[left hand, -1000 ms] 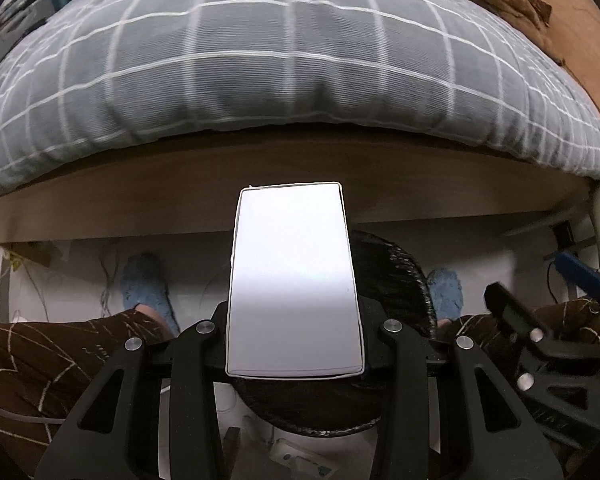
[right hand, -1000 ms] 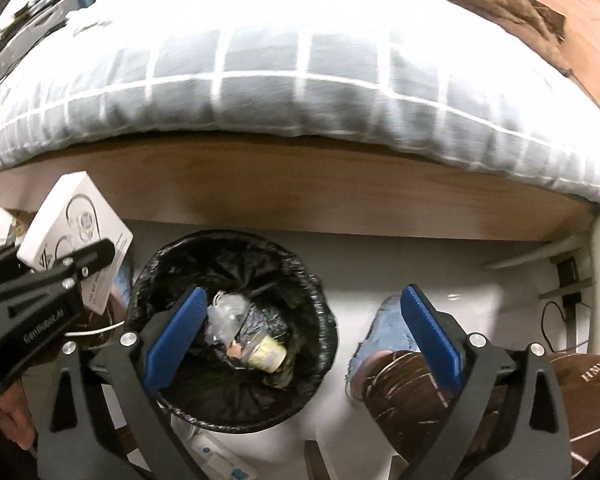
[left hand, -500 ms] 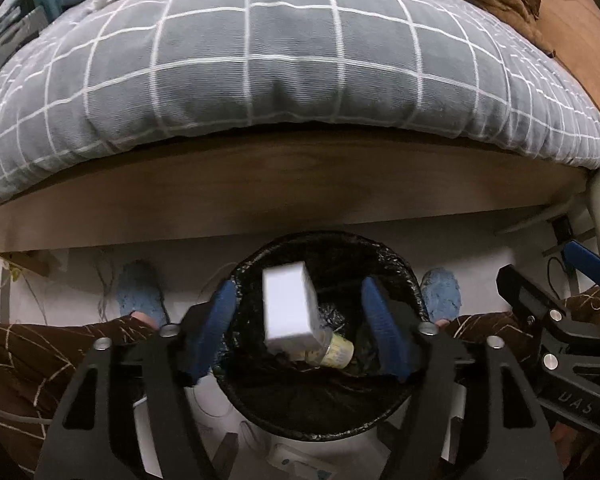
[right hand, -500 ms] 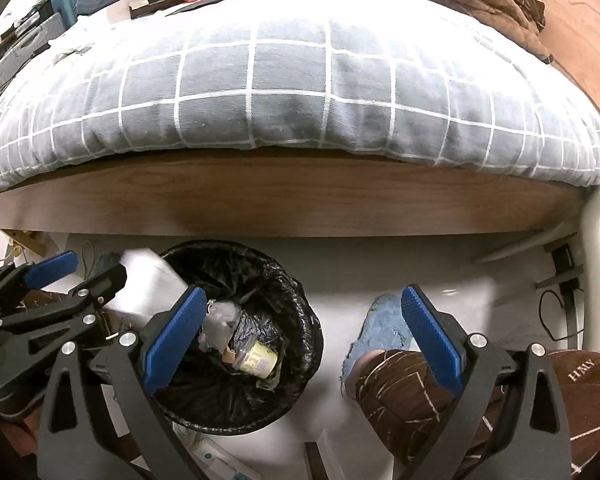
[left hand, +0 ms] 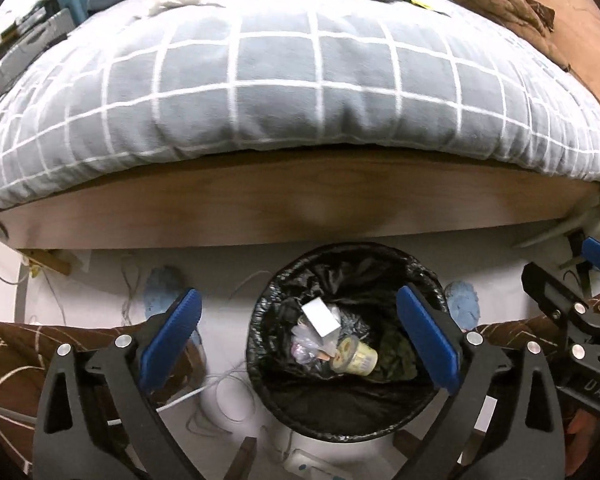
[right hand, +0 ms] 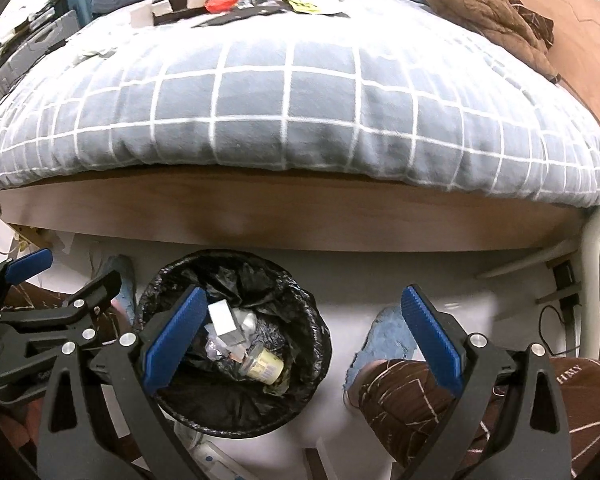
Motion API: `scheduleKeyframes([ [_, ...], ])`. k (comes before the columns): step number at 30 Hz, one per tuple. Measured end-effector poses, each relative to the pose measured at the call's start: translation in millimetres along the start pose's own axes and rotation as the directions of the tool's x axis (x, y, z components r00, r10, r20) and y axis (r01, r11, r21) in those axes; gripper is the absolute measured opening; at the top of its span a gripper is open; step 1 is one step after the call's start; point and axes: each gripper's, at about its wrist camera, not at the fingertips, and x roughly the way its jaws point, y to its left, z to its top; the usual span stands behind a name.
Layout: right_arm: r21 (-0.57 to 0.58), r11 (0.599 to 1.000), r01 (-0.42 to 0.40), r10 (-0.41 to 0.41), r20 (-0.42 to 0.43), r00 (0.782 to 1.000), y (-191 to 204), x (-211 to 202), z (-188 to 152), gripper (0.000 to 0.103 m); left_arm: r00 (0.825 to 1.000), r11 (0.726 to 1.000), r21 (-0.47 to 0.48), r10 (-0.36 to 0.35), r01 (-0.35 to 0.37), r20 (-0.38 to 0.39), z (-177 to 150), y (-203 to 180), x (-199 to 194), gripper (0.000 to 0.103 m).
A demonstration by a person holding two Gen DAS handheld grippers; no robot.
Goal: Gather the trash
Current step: 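Raise both tools back toward the items on the bed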
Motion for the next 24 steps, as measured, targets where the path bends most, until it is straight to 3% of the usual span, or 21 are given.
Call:
scheduleKeyframes([
  [11,-0.025,1.0,-0.001,0.002,0.052,0.999,14.1,-23.8,17.2,0.095,0.999,0.998,-0.069,0.014,-0.011,0.041,15.2,26.7,-33.7,0.097],
  [24,-0.024,1.0,0.016,-0.014,0.116,0.993,7.5,-51.4,38.7,0.095,0.987,0.994,-0.105,0.042,-0.026,0.157,40.3,39.3,-76.2,0.097],
])
